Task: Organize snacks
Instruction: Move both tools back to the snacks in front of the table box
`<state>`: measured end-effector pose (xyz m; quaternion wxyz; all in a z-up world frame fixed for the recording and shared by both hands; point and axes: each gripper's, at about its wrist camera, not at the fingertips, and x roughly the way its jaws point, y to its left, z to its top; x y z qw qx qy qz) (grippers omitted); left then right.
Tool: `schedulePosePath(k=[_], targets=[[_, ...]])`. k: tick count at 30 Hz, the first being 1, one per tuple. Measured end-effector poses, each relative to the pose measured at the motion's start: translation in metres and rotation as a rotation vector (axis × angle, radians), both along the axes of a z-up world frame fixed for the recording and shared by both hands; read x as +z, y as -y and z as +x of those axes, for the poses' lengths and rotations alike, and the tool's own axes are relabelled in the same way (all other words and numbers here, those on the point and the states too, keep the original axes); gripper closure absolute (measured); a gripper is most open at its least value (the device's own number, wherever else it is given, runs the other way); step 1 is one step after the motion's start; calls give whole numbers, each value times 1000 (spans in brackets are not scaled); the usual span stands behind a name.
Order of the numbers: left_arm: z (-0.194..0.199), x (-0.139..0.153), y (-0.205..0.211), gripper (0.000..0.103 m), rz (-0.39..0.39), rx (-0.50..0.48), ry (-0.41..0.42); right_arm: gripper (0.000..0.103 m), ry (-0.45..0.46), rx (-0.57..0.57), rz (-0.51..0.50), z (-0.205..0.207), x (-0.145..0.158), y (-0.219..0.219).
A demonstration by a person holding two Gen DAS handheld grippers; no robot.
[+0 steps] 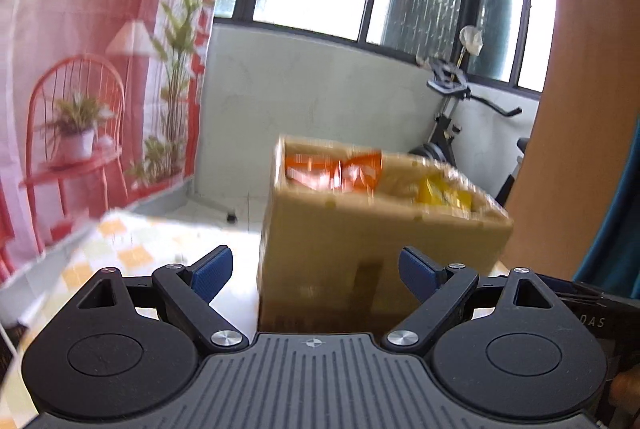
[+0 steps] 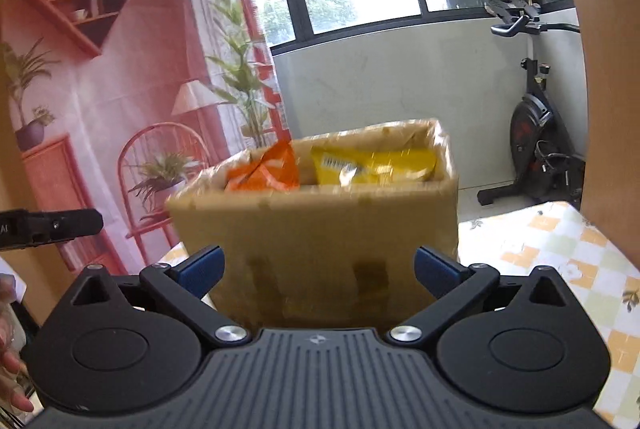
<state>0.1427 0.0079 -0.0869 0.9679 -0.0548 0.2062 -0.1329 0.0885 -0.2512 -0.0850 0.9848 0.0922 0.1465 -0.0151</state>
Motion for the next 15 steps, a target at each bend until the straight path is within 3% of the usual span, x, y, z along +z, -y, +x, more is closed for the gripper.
schedulePosePath(k=[2,8,15], targets=[[-6,-13,2,11,3,9,-27,0,-14,4,14,-7,-13,-2],[-26,-49,10,11,110,72,-36,3,-107,-60,-11,-18,-47,-8],[-20,-78,-19,12,38,104,-182,8,-192,-30,4,-30,-82,-23]])
